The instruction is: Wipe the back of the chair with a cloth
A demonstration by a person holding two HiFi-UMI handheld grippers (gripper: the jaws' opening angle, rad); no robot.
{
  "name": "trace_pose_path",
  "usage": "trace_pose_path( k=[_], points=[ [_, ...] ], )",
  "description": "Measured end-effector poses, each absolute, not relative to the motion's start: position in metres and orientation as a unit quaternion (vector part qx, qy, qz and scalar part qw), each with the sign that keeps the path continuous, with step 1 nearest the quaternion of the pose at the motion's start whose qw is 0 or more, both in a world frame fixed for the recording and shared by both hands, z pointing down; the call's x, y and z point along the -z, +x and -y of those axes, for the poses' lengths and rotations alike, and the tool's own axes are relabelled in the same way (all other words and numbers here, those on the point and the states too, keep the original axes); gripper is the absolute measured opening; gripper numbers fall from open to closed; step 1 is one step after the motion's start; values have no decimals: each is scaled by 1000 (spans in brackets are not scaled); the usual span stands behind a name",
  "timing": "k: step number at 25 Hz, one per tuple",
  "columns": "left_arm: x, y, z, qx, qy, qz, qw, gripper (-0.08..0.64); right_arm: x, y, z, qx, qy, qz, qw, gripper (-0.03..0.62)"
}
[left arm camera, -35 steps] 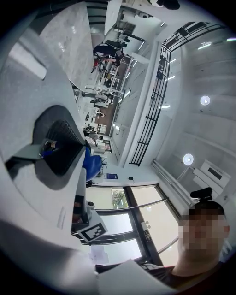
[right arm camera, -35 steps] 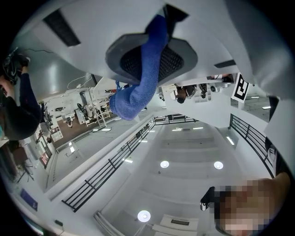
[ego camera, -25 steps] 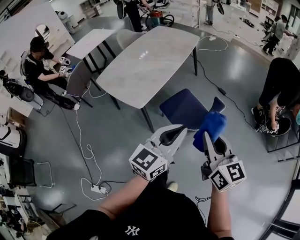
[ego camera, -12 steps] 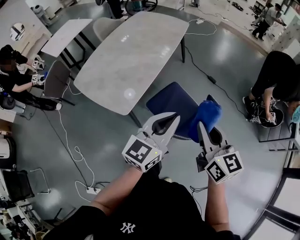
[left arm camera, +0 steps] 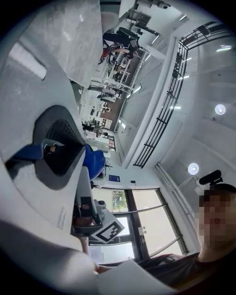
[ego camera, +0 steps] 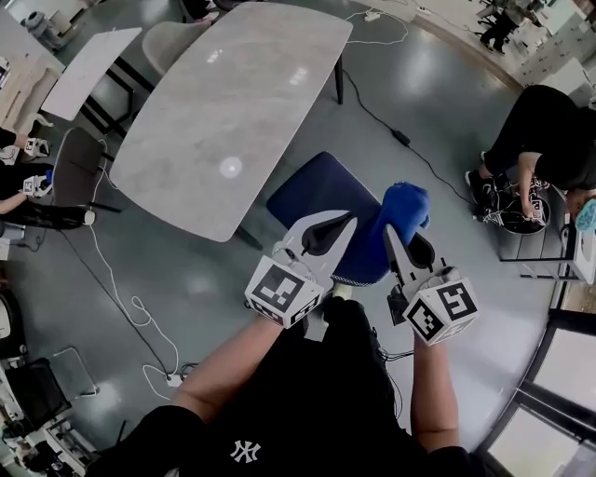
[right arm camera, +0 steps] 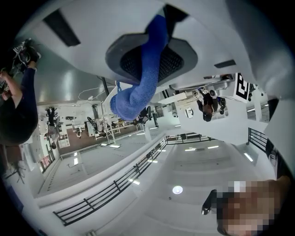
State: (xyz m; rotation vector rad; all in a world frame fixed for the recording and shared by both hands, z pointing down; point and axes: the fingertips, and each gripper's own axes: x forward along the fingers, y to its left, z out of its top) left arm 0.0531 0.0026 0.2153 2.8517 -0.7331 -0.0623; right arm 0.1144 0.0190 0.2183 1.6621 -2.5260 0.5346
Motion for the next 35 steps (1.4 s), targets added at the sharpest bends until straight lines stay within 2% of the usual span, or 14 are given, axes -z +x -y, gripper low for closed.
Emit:
trace_pose_path(
  k=[10,18,29,35],
  points=[
    [-274,103,76,5,949,284,137,9,-302,174,80,-211,471,845,143,61],
    [-345,124,131,-6,932,315,181,9,-396,190,138,-217,376,868,242,61],
    [-471,125,155,-40,922,320,214,9,-561,186,163,-167,263,869,384,61],
    [-522,121,158,-41,909,337,242,9,-638,196,152,-113,174,849,487,61]
  ],
)
